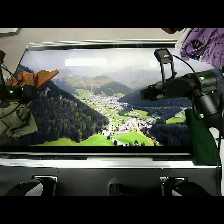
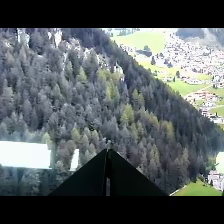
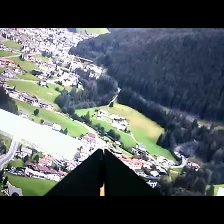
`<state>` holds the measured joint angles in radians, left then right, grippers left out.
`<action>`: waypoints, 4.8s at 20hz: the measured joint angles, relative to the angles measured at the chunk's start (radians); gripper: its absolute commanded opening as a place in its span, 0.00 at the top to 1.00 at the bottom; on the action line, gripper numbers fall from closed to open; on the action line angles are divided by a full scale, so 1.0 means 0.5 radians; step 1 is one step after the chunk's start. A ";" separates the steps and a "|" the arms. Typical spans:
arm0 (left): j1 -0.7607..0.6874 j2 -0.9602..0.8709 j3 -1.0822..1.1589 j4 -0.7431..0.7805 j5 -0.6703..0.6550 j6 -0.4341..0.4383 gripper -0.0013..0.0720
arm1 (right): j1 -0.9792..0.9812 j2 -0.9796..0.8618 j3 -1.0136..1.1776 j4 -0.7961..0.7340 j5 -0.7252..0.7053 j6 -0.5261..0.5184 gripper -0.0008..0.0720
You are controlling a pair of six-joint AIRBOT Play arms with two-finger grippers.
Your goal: Fold the clothes and pants, and hang the long-sleeved shirts on hangers.
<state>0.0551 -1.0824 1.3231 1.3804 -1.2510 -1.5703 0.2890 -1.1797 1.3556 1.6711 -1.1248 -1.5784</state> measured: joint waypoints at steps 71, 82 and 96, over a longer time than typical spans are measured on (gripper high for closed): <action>-1.133 -0.555 -0.421 -0.412 0.894 -0.775 0.27 | 0.001 0.048 -0.002 -0.332 -0.445 -0.088 0.58; -0.479 -0.105 -0.382 -0.287 0.439 -0.553 0.12 | -0.617 -0.233 -0.304 0.378 -0.047 0.083 0.24; 0.134 0.060 -0.399 -0.210 0.070 -0.352 0.05 | -0.080 -0.934 -0.581 1.641 0.327 -0.194 0.66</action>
<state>0.1223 -1.0527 1.1236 1.2755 -1.2160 -1.7466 0.2489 -1.6466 1.0649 2.4916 -0.9611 -1.6752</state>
